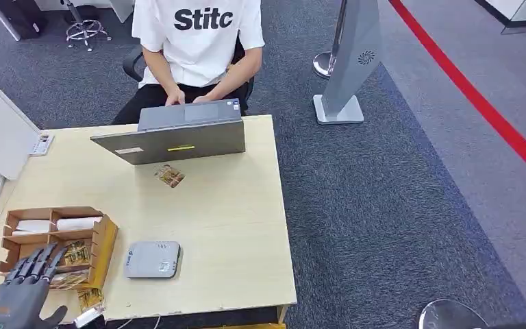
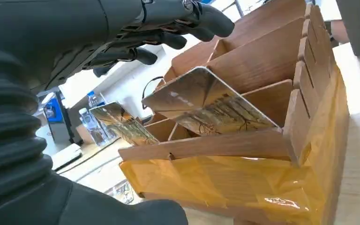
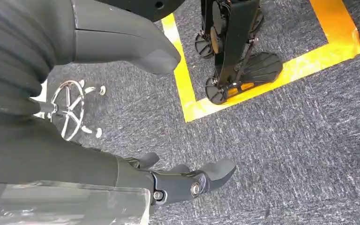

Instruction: Pass the card to the sensor for recognition and then transmit it.

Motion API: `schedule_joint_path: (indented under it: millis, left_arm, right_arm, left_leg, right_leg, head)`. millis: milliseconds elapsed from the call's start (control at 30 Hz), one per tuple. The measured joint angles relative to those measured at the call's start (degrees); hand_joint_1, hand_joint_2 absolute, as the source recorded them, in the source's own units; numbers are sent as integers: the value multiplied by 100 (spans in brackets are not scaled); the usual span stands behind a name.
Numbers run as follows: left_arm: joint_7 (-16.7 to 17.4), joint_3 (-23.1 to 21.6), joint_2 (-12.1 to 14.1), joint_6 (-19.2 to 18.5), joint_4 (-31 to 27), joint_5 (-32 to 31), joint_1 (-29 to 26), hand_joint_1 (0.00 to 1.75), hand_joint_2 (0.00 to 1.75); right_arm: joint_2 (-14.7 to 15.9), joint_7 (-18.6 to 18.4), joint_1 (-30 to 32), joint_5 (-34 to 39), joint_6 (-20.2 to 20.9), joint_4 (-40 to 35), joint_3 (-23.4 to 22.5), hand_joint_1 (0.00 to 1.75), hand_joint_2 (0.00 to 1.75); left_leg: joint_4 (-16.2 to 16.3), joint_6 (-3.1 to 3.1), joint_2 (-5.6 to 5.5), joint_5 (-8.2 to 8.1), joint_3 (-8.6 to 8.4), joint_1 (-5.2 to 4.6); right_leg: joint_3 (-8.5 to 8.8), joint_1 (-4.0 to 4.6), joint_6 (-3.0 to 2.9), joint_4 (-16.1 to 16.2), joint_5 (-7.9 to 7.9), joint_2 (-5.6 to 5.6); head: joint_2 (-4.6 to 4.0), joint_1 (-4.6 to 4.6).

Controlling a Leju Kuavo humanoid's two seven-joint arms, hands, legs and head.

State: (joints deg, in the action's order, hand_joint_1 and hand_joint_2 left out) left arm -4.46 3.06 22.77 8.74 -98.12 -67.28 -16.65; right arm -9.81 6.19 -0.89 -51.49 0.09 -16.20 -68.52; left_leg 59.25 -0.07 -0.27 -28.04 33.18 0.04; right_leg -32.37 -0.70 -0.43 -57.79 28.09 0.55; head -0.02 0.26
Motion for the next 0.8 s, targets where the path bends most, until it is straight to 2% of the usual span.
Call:
schedule_joint_path:
  millis: [233, 267, 800]
  left_arm:
    - [0, 2, -52, -2, 63, 0, 98, 0, 175]
    - [0, 0, -57, -2, 70, 0, 109, 171, 175]
    - [-76, 37, -83, -15, 79, 98, 158, 175, 175]
  right_arm:
    - [-7, 0, -1, -13, -11, 0, -9, 0, 175]
    - [-7, 0, -1, -13, -13, 0, -11, 0, 175]
    - [-9, 0, 0, -22, -2, -2, -42, 0, 175]
  left_leg:
    - [0, 0, 0, 0, 0, 0]
    - [0, 0, 0, 0, -1, 0]
    - [0, 0, 1, 0, -1, 0]
  right_leg:
    - [0, 0, 0, 0, 0, 0]
    - [0, 0, 0, 0, 0, 0]
    - [0, 0, 0, 0, 0, 1]
  head:
    - [0, 0]
    - [0, 0]
    - [0, 0]
